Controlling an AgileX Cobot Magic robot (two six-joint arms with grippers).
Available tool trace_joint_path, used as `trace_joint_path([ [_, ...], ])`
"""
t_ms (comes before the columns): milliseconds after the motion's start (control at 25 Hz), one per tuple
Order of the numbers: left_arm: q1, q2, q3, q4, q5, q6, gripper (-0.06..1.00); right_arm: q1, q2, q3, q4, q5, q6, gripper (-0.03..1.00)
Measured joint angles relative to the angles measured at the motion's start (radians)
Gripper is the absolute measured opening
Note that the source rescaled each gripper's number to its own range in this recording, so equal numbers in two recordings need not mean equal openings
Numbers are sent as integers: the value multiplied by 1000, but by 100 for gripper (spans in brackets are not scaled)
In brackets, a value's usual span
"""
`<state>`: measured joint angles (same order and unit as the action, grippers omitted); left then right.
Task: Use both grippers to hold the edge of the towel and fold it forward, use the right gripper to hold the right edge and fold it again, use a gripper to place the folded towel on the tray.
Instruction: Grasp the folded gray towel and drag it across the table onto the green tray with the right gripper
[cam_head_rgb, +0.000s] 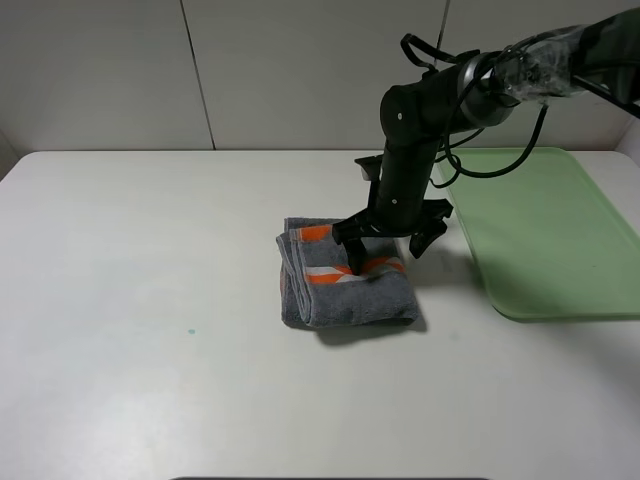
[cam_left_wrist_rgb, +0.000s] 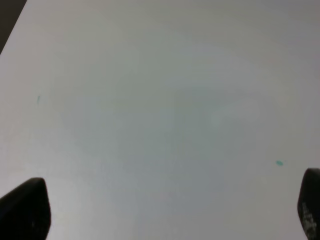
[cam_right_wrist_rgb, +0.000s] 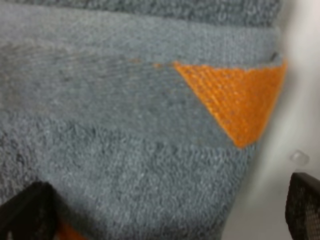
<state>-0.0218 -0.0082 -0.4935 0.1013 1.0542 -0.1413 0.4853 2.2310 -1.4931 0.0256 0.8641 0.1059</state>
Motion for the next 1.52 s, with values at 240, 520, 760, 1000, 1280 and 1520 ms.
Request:
trace_joint_path([
  [240,0,0,0,0,0,0,100,0,13,-5,8,3,-1,100],
  [520,0,0,0,0,0,0,100,1,17,-8,54,3,-1,69],
  [760,0,0,0,0,0,0,100,9,18,-9,78,0,-1,27],
  [1000,0,0,0,0,0,0,100,9,-1,-8,52,-5,5,26],
  [1280,0,0,0,0,0,0,100,8,-30,1,-26,0,18,25],
  [1520,0,0,0,0,0,0,100,1,-63,2,-88,13,11,25],
])
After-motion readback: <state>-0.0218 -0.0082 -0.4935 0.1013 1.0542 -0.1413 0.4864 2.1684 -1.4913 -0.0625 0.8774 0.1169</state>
